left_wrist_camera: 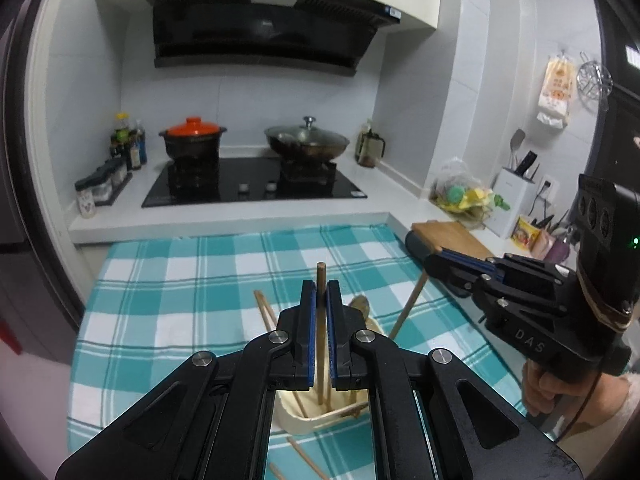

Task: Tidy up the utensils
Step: 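Lift both chopsticks and carry them above the cream holder, then open both tools to drop the chopsticks into the holder, then move both open tools back over the remaining chopsticks on the cloth, then close the right tool on a chopstick while the left tool grasps another chopstick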

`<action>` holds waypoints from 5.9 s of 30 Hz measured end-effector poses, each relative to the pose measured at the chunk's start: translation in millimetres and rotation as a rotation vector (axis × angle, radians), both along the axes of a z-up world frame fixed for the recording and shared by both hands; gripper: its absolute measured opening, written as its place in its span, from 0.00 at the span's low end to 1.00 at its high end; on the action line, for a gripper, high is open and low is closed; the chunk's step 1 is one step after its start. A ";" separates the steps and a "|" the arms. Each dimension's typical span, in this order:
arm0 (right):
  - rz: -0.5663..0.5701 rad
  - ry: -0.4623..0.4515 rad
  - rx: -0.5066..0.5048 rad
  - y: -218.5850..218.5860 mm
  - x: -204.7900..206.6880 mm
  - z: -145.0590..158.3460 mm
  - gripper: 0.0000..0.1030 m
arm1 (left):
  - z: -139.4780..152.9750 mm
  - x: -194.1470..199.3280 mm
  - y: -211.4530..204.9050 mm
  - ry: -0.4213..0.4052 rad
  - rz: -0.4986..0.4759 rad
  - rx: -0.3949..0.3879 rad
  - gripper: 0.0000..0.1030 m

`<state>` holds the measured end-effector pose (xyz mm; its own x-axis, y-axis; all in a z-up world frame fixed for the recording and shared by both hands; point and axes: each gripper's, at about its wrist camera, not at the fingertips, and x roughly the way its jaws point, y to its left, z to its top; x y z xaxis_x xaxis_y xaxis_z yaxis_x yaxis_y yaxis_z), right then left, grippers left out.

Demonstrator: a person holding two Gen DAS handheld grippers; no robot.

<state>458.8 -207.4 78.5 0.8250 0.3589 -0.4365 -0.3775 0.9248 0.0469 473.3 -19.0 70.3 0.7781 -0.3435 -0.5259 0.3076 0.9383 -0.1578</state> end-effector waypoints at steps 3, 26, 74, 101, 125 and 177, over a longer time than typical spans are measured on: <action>0.034 0.132 -0.007 9.9 32.0 -26.2 0.06 | -26.5 26.7 -8.1 0.098 -0.013 -0.007 0.03; -0.015 0.215 0.012 -30.2 -31.1 -62.2 0.49 | -72.4 -92.0 27.6 0.211 -0.063 0.308 0.87; -0.384 0.018 -0.090 -6.0 -381.8 -143.9 0.54 | -161.6 -334.1 -4.7 0.050 0.036 0.023 0.95; -0.371 0.041 -0.051 -10.5 -374.8 -159.9 0.55 | -185.8 -321.9 43.4 0.136 0.173 -0.021 0.97; -0.343 0.249 -0.102 -12.3 -330.5 -206.5 0.55 | -260.5 -177.9 -6.2 0.296 0.192 0.122 0.97; -0.094 0.769 -0.192 -63.3 -140.2 -263.6 0.28 | -258.6 -122.4 8.6 0.484 -0.082 0.226 0.65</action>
